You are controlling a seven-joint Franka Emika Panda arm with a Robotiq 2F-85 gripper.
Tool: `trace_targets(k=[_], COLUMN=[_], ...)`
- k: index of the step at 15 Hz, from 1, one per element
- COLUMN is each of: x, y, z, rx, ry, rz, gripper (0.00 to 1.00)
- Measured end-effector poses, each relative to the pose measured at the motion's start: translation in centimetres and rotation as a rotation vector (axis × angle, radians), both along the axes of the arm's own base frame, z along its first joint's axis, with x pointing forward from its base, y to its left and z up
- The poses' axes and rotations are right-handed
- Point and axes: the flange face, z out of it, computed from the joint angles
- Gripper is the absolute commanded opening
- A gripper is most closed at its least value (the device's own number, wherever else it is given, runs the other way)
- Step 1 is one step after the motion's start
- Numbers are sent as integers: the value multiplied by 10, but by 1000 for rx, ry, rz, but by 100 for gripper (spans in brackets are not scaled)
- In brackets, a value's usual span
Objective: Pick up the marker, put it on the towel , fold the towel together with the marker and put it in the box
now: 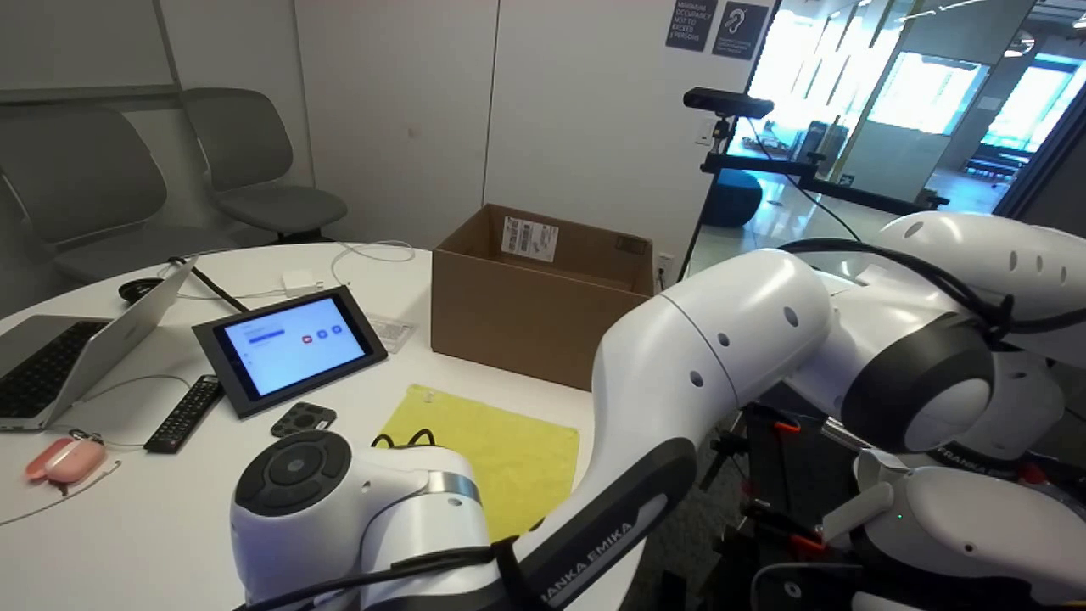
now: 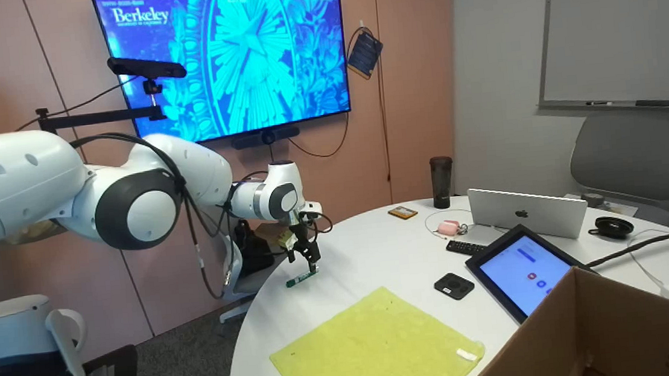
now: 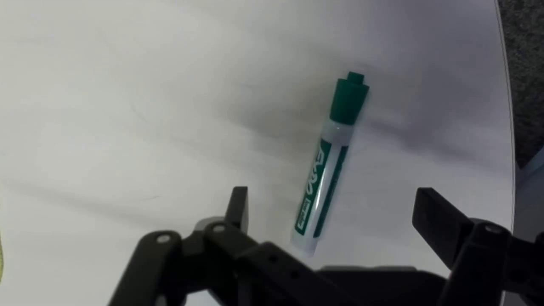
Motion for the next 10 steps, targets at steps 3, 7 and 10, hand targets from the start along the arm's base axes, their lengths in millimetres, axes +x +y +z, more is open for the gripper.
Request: trace_targets(k=[3,7,10], x=[-10,-21,-22], y=[5,12,13], z=[-16,-28,-28], rx=[-20,-51,-62], ry=[5,1,-7], rz=[13,38,45], gripper=[100,73,48])
